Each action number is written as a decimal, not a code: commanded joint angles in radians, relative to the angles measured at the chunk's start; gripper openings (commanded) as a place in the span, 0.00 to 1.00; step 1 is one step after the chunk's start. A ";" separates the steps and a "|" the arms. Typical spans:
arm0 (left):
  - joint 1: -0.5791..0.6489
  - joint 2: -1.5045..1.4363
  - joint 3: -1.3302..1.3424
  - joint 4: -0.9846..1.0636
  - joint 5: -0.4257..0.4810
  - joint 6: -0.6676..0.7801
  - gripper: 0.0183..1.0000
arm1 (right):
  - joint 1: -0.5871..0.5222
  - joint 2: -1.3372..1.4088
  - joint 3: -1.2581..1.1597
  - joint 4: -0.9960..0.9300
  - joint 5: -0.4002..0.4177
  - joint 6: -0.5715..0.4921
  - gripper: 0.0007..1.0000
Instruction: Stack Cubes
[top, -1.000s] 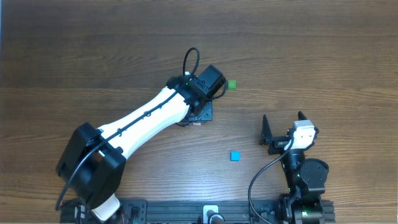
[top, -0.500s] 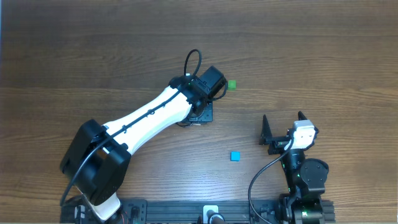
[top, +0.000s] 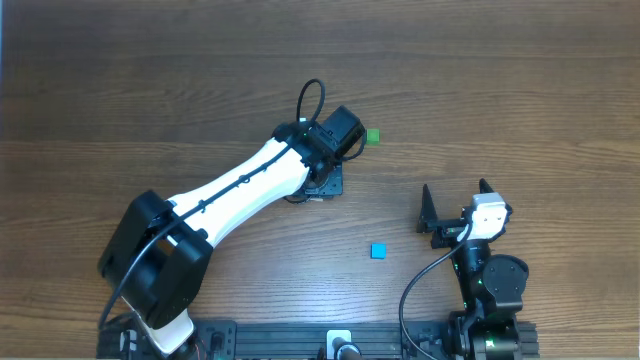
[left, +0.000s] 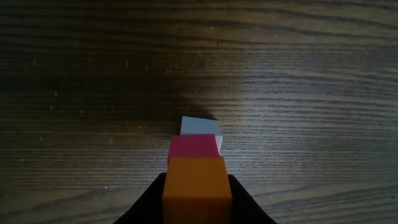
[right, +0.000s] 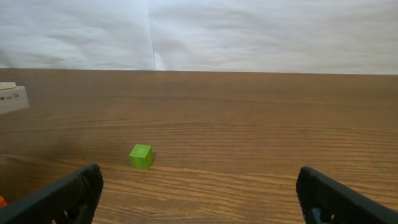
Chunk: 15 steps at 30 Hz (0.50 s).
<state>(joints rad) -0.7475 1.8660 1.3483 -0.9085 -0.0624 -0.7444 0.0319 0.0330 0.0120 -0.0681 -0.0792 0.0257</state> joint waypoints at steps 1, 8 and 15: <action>-0.003 0.019 0.019 0.003 0.006 -0.003 0.27 | 0.002 0.000 -0.006 -0.002 -0.003 -0.002 0.99; -0.003 0.019 0.019 0.003 0.005 -0.003 0.56 | 0.002 0.000 -0.006 -0.002 -0.003 -0.002 0.99; -0.003 0.019 0.019 0.003 0.005 -0.003 0.99 | 0.002 0.000 -0.006 -0.002 -0.003 -0.002 0.99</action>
<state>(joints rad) -0.7479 1.8740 1.3487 -0.9077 -0.0586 -0.7486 0.0319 0.0330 0.0120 -0.0681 -0.0792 0.0254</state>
